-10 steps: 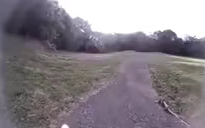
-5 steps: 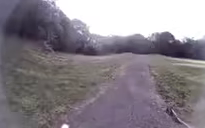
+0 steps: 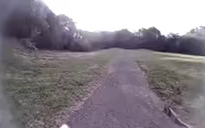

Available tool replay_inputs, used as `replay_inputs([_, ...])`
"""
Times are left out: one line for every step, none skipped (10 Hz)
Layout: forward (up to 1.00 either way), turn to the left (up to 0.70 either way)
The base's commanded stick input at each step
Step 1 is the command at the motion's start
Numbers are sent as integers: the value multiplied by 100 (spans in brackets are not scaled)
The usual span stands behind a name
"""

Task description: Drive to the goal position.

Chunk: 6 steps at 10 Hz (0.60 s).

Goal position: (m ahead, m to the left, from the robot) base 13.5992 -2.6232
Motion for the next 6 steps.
replay_inputs([50, -50])
replay_inputs([50, -50])
replay_inputs([50, -50])
replay_inputs([50, -45])
replay_inputs([50, -13])
replay_inputs([50, 0])
